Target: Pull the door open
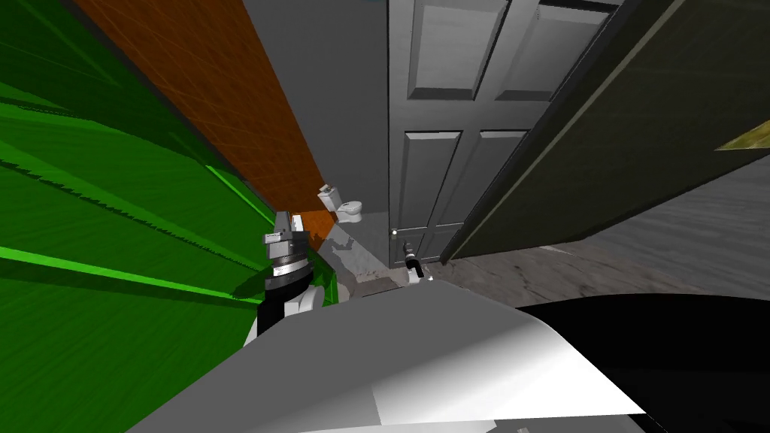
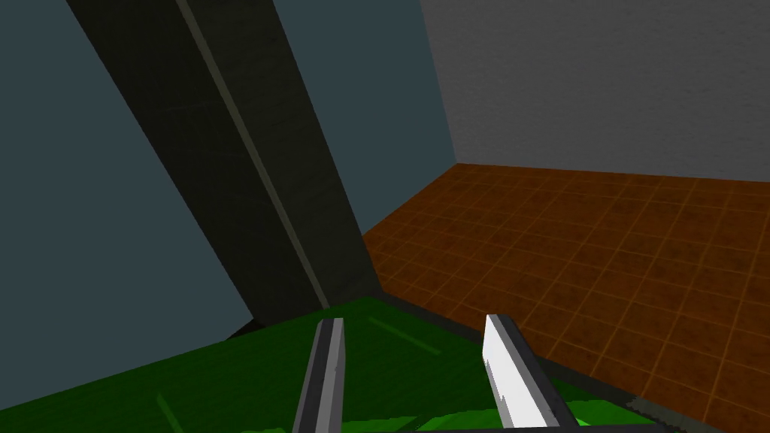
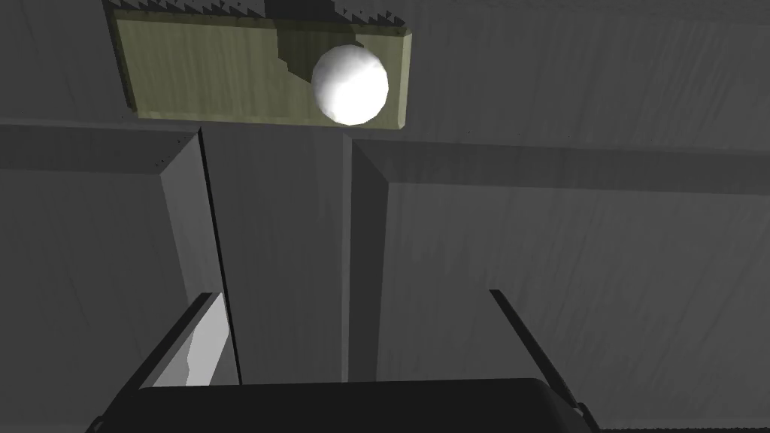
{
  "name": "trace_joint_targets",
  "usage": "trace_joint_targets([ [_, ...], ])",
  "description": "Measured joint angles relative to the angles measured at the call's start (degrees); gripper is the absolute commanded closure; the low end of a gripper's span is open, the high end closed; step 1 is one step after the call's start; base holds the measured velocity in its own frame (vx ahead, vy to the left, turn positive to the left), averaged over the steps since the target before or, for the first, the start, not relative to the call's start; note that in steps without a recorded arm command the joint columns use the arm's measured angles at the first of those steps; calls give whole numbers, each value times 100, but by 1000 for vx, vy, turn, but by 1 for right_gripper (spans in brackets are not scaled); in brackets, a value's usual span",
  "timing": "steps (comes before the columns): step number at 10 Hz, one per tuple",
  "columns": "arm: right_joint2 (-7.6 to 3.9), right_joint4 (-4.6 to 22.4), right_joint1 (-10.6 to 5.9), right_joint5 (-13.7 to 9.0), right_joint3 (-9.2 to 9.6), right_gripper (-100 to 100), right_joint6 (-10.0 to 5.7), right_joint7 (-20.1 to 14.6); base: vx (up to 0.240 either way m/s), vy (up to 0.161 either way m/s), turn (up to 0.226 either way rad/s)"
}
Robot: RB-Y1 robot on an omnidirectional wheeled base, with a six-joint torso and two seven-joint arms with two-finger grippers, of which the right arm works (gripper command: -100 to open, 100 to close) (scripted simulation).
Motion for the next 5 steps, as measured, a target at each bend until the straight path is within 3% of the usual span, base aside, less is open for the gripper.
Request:
trace_joint_targets([
  [1, -21, 84, -47, -49, -84, -100, -39, -24, 200, 68, 231],
  [3, -37, -61, 4, -112, -192, -100, 47, -12, 208, 46, 191],
  [4, -34, 11, -37, -132, -224, -100, 20, -28, 203, 24, 114],
  [5, -28, 24, -43, -145, -246, -100, 4, -35, 62, 14, -26],
])
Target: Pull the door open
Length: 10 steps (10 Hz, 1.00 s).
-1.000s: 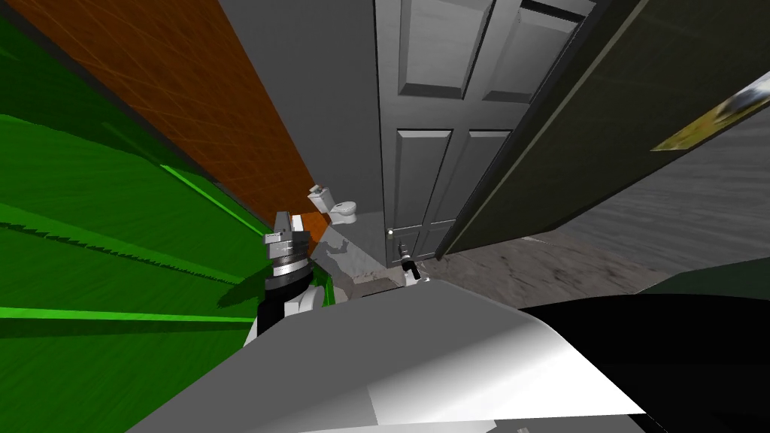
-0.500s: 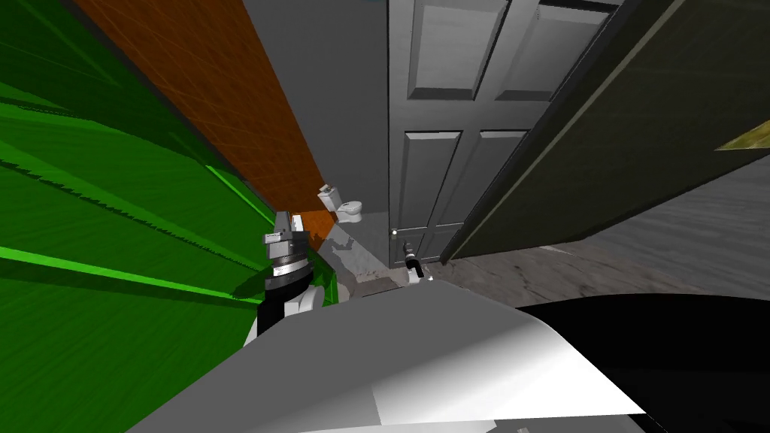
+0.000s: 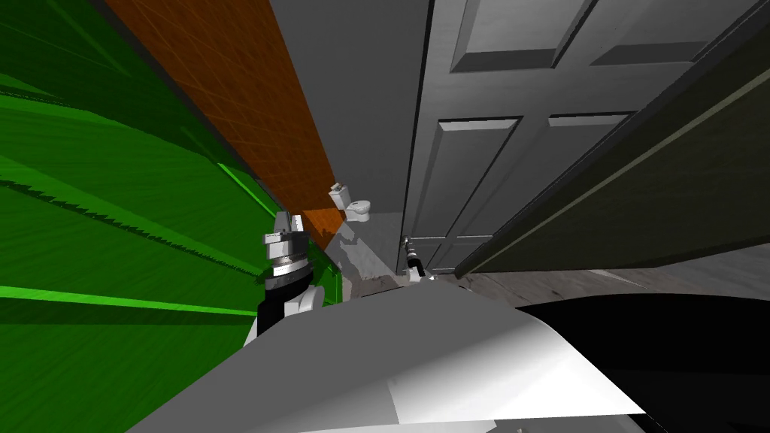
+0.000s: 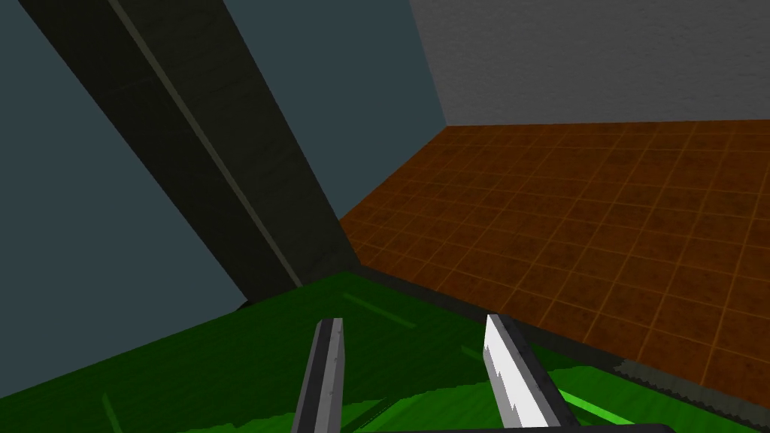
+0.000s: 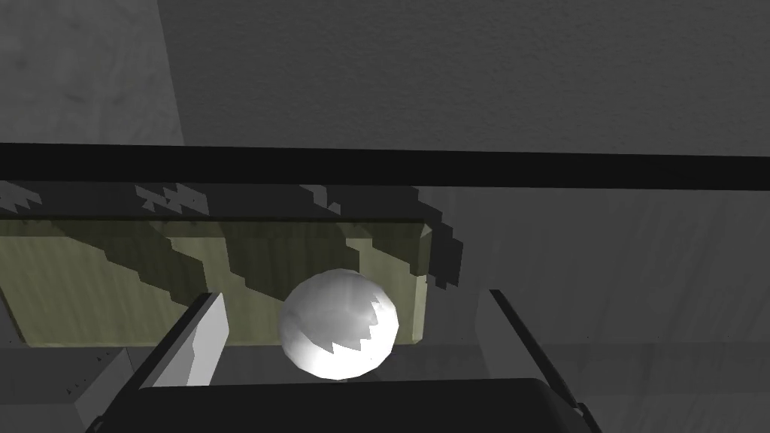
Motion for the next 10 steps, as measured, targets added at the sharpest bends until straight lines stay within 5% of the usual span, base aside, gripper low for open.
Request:
trace_joint_targets([
  [1, 13, 6, 31, 2, 5, 100, -27, -1, -27, 4, 6],
  [6, 11, 12, 12, 4, 9, 100, 14, 3, -9, -2, 6],
  [10, -15, -107, 27, 35, 58, 100, 45, -32, -173, -59, 95],
])
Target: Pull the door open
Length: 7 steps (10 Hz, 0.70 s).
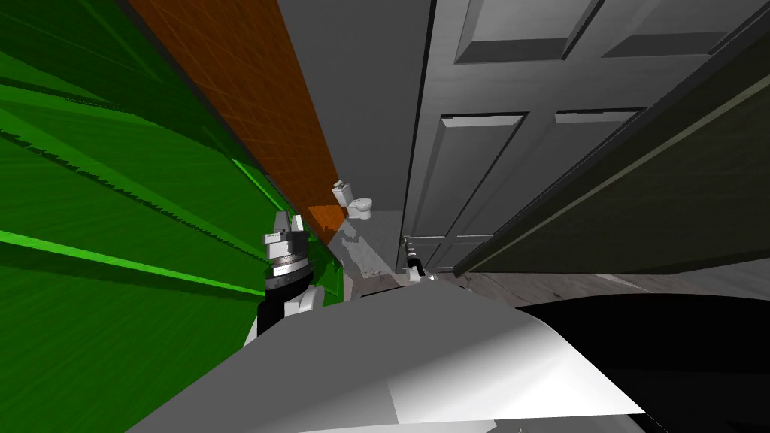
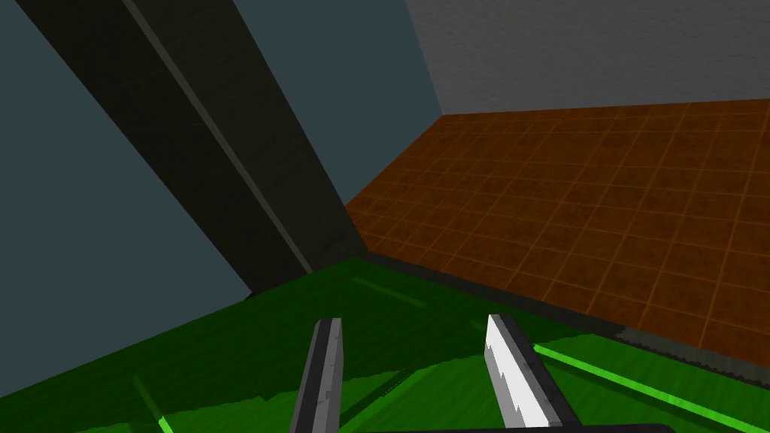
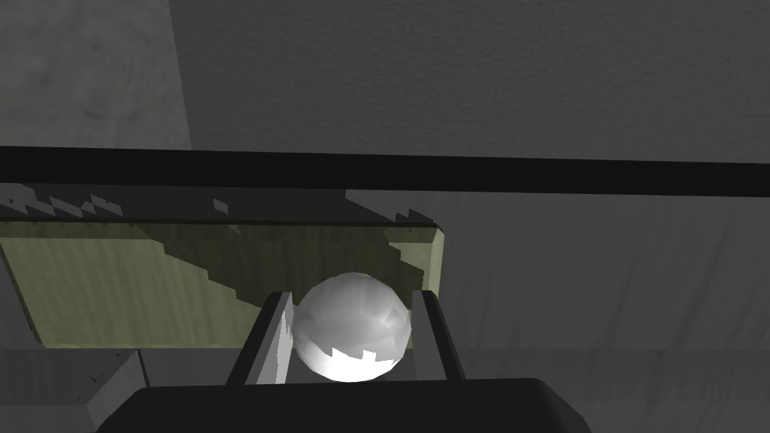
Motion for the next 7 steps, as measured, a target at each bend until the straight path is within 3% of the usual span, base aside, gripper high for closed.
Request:
trace_joint_targets([
  [4, -113, 33, 41, 54, 90, 100, -9, -170, -204, -38, 136],
  [7, -277, 114, 49, 139, 222, 100, -65, -445, -116, -28, 116],
])
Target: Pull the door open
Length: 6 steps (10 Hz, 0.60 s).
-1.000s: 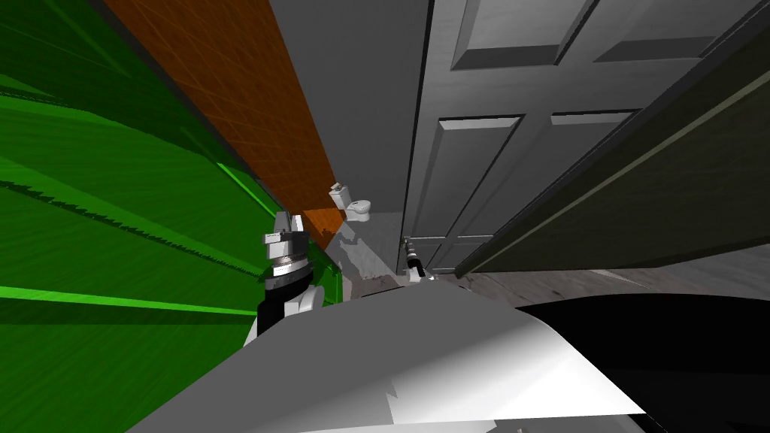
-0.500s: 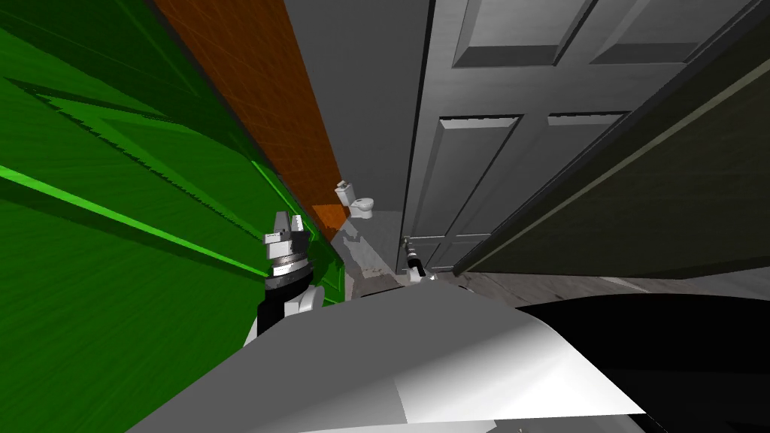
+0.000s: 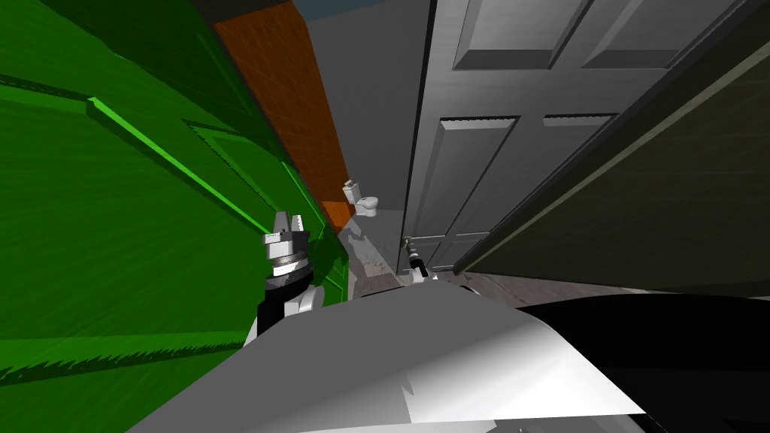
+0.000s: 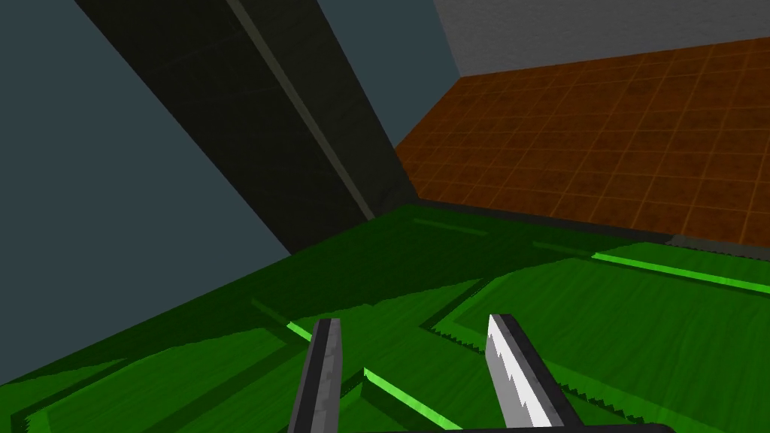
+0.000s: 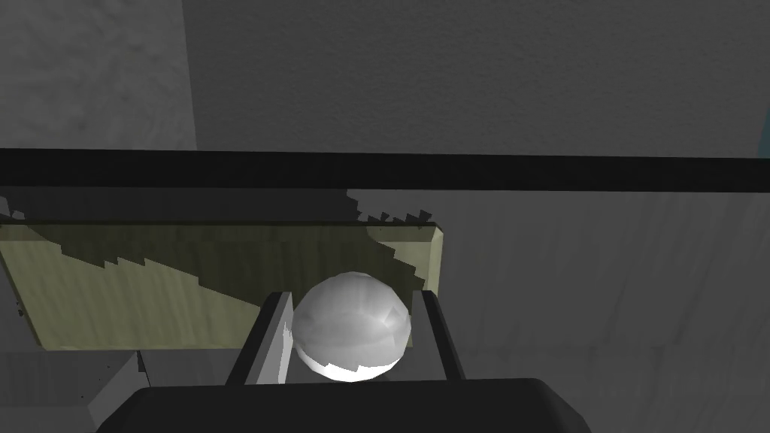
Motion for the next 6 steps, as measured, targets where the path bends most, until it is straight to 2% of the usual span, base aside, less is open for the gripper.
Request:
trace_joint_targets([
  [3, -167, 133, -40, 94, 152, 100, -76, -317, -29, 8, 27],
  [4, -249, 59, -4, 124, 198, 100, -58, -411, -21, 21, -3],
  [6, -295, 23, 14, 128, 215, 100, -59, -461, -122, -4, 55],
])
